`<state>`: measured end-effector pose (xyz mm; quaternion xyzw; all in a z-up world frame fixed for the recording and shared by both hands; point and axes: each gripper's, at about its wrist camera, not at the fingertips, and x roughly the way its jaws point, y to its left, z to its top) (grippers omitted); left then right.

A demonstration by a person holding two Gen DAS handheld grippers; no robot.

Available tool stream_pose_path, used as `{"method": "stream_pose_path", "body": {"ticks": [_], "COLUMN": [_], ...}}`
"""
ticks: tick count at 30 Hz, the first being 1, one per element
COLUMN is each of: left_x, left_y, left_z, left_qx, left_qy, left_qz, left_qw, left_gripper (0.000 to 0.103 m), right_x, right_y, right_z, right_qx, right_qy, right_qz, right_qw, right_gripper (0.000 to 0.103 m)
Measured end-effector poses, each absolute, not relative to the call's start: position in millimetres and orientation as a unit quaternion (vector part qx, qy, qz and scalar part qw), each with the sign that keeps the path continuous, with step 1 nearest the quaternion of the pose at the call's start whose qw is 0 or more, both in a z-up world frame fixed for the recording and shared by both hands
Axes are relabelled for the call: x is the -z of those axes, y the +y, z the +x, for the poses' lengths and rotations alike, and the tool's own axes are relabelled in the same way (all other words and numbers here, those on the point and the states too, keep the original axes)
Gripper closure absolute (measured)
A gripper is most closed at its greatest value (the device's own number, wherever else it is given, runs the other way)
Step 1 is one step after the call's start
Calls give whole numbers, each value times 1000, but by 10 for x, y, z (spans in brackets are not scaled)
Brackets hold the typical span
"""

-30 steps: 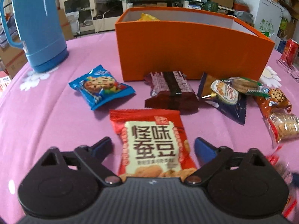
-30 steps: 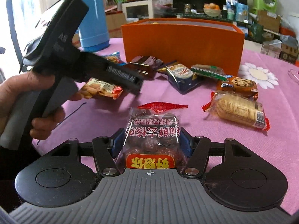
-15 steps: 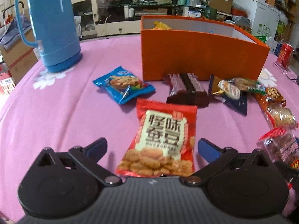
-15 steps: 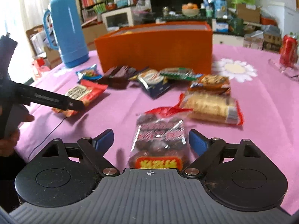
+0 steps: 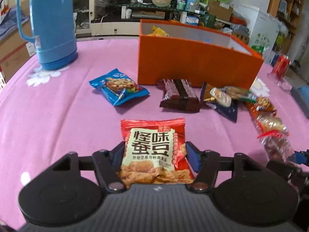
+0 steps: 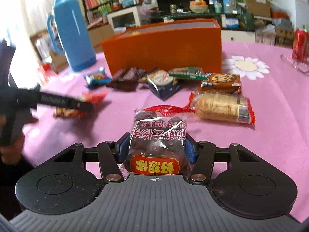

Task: Organize snacks
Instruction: 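Carry both bags into the orange box and open both tools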

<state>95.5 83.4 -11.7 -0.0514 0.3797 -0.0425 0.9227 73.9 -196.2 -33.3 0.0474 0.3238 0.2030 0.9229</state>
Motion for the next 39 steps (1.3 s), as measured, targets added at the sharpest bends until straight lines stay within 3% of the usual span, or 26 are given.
{"method": "stream_pose_path", "body": {"ticks": [7,16,25,26,27,32,34,35,36,39], "left_x": [-292,-740,-469,-419,-377,-420,-482,-518,-553,-630], "left_y": [993,786,377,370,369,428,460,473,490,492], "left_z": [1163,2264,3276,3316,3337,3132,2981,2901,2817,2543], "left_qx": [58,67,92,92,91,80,73,69,65,66], "left_qy": [344,291,306,313,318,300,289,284,276,266], "left_qz": [-94,-90,-81,-81,-79,-53,-38,-34,-31,-22], "left_qw": [933,950,944,942,940,949,954,956,958,961], "left_gripper": [40,40,39,37,26,21,16,5,2,2], "right_x": [-119,-699,-487,-435,-388,-268,-321,-352,-372,-421], "right_y": [-2049,-1895,-1705,-1667,-1640,-1596,-1674,-1716,-1758,-1896], "right_z": [880,2114,3441,3529,3577,3572,3394,3288,3184,2857], "right_qx": [-216,-195,-161,-162,-163,-166,-164,-158,-157,-157], "right_qy": [285,217,274,285,290,295,270,258,249,232], "right_qz": [82,33,-30,-39,-45,-41,-19,-9,-5,7], "right_qw": [930,956,948,944,942,940,949,953,956,960], "right_gripper": [59,59,59,59,59,41,23,20,17,14]}}
